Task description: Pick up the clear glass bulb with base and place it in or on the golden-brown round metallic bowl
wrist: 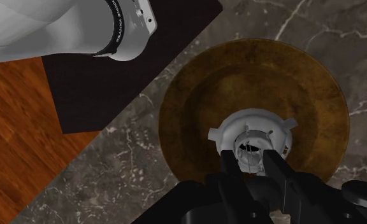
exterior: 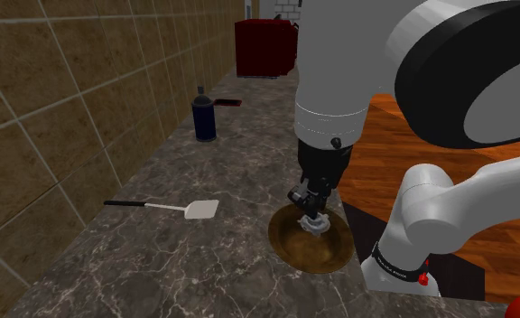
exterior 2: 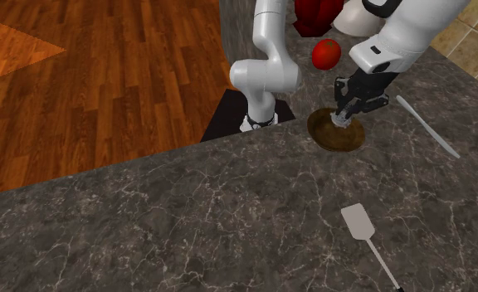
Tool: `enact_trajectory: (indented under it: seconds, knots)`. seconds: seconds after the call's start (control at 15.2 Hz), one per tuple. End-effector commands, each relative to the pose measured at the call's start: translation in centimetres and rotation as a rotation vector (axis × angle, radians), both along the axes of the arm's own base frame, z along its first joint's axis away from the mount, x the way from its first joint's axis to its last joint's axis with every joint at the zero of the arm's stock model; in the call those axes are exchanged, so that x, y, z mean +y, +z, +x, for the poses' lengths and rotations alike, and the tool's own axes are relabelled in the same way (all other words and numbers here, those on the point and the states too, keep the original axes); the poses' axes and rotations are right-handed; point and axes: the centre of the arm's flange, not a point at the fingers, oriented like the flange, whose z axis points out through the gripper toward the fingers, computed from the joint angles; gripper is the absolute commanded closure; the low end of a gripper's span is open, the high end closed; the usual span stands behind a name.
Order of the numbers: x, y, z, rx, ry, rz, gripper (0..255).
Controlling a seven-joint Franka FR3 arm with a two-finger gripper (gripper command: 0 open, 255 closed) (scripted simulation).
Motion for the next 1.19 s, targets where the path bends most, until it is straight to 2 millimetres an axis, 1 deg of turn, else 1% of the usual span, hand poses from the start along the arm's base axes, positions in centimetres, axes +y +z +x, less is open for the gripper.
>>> enact_trajectory:
  seconds: [0.0,0.33,0.53,0.59,1.12]
  knots:
    - [0.0,0.0,0.0,0.000,0.000,0.000,0]
    - [0.0,0.0,0.0,0.000,0.000,0.000,0]
    - [0.5,3.9,0.0,0.000,0.000,0.000,0]
    - [0.7,4.9,0.0,0.000,0.000,0.000,0]
    - [0.7,4.9,0.0,0.000,0.000,0.000,0]
